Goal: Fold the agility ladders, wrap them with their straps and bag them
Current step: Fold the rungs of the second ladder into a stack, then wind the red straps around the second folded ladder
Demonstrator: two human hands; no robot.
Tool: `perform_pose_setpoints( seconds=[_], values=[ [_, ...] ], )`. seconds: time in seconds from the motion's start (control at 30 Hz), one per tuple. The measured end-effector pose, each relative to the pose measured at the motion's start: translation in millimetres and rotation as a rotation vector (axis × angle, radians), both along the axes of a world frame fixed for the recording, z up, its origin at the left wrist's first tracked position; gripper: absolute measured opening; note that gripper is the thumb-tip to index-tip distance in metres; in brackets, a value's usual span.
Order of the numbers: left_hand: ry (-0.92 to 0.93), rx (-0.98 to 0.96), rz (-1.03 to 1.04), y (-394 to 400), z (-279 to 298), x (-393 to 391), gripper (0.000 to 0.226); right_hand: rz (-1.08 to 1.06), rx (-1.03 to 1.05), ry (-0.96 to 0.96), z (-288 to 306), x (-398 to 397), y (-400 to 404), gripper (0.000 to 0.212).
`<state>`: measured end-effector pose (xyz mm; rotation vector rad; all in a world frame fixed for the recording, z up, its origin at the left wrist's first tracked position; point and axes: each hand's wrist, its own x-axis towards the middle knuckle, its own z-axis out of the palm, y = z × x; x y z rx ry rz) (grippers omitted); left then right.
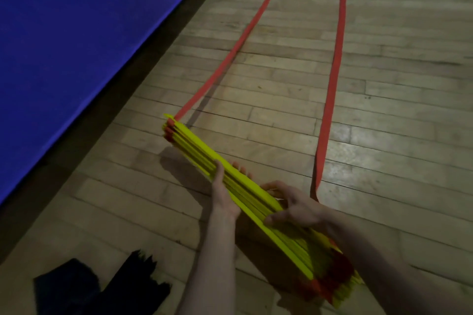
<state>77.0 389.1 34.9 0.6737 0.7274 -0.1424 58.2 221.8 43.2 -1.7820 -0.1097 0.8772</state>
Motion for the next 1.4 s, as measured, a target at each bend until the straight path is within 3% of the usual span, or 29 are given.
perform_pose_setpoints(
  seconds=[0.13,0.33,0.4,0.53,0.67,0.8,0.97,1.1,1.17,1.27,1.4],
  values=[
    [0.010,0.247,-0.023,-10,16,14,0.031,0.043,-0.048,-0.091,13,8,8,0.062],
    [-0.190,0.449,-0.215,-30,67,24,0.040,-0.107,-0.033,-0.197,42,30,26,0.082],
    [-0.320,0.473,-0.337,-26,84,32,0.047,-0.152,0.024,-0.255,55,34,27,0.065],
    [-0.472,0.462,-0.575,-19,120,51,0.037,-0.200,0.115,-0.307,69,33,32,0.032],
    [-0.478,0.792,-0.633,-29,142,59,0.025,-0.229,0.081,-0.348,87,33,41,0.020],
    [-0.578,1.152,-0.689,-27,147,60,0.022,-0.324,0.157,-0.338,102,47,15,0.042],
    [-0.514,1.513,-0.861,-3,141,60,0.054,-1.094,0.235,-0.496,127,71,-57,0.063],
    [-0.525,1.539,-0.987,4,146,56,0.063,-1.000,0.214,-0.592,139,87,-88,0.084],
    [-0.551,1.534,-1.013,4,149,54,0.062,-0.887,0.208,-0.651,138,91,-94,0.073],
    [-0.562,1.503,-1.031,5,155,53,0.059,-0.742,0.208,-0.700,134,95,-94,0.036],
    [-0.601,1.455,-1.041,8,157,49,0.058,-0.765,0.247,-0.723,138,90,-87,0.010]
  ],
)
